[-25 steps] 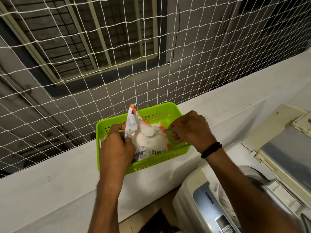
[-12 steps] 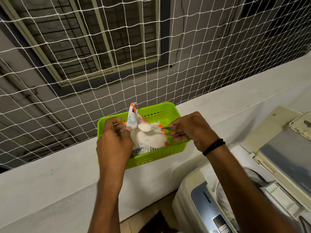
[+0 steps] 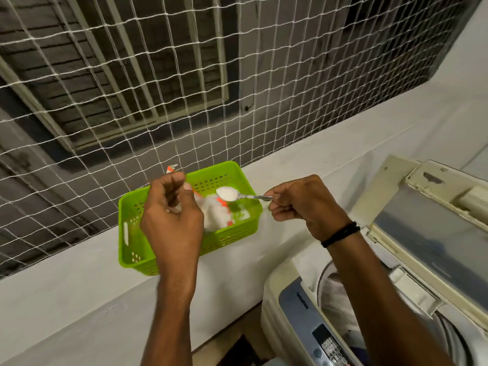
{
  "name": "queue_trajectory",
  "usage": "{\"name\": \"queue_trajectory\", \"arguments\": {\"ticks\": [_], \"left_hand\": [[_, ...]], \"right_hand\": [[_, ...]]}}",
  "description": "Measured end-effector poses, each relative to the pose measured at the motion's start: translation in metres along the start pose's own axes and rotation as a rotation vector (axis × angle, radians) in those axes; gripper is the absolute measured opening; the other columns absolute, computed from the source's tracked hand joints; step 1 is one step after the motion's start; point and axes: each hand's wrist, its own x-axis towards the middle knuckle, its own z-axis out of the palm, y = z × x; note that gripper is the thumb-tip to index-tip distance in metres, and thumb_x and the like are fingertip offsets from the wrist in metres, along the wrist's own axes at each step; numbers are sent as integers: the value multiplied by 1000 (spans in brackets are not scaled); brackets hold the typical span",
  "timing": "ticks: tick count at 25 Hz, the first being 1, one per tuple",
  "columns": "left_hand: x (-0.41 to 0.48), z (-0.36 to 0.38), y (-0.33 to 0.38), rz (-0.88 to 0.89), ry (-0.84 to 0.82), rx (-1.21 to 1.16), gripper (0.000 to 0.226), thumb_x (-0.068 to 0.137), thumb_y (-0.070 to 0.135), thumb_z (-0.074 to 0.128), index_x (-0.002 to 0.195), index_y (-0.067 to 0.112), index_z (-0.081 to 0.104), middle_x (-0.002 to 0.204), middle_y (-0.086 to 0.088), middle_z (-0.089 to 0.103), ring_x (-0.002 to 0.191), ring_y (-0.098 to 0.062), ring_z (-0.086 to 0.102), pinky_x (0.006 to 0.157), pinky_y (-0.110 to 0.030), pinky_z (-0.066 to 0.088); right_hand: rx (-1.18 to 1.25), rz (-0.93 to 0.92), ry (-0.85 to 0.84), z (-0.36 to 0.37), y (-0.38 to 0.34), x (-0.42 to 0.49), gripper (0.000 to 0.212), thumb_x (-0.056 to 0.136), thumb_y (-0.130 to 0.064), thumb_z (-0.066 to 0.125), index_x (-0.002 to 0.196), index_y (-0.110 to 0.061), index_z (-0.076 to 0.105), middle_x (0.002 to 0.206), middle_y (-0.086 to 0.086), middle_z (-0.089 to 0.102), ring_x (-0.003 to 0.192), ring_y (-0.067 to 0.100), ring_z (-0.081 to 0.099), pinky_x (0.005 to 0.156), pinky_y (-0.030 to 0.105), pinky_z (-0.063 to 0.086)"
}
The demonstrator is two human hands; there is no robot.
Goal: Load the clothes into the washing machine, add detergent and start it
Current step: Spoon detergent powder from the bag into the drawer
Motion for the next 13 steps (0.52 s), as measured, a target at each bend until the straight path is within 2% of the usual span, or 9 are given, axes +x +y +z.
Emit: {"name": "queue_trajectory", "arguments": {"ticks": [3, 5, 7, 10, 13], "left_hand": [[-18, 29, 8, 22, -83, -51, 15, 91, 11, 62, 100, 22, 65, 94, 14, 68, 87, 2, 65, 78, -11, 47], [-33, 52, 13, 29, -151, -87, 15, 91, 11, 62, 101, 22, 65, 94, 12, 69, 87, -1, 65, 79, -14, 48], [-50, 75, 16, 41, -227, -118, 14, 91, 11, 62, 102, 20, 65, 97, 9, 70, 87, -5, 66, 82, -16, 50], [-81, 113, 17, 59, -356, -137, 13, 92, 11, 60, 101, 19, 66, 93, 10, 69, 83, -4, 65, 77, -13, 48], [-117, 149, 13, 29, -503, -122, 14, 91, 11, 60, 100, 19, 67, 87, 14, 67, 79, 0, 62, 74, -11, 47]], "right_hand": [[23, -12, 70, -34, 6, -14, 16, 89, 9, 54, 95, 13, 68, 68, 17, 64, 58, 23, 61, 54, 26, 58], [33, -2, 143, -58, 12, -24, 17, 90, 10, 54, 92, 11, 70, 70, 18, 65, 59, 26, 63, 57, 29, 58], [61, 34, 224, -83, 21, -31, 21, 89, 12, 53, 82, 7, 72, 69, 19, 66, 56, 27, 63, 56, 30, 57], [124, 92, 333, -123, 46, -40, 30, 89, 13, 53, 68, -2, 69, 61, 17, 65, 52, 26, 61, 54, 30, 58], [197, 174, 485, -169, 86, -46, 28, 87, 10, 55, 65, -2, 68, 52, 12, 65, 51, 25, 62, 52, 31, 56]]}}
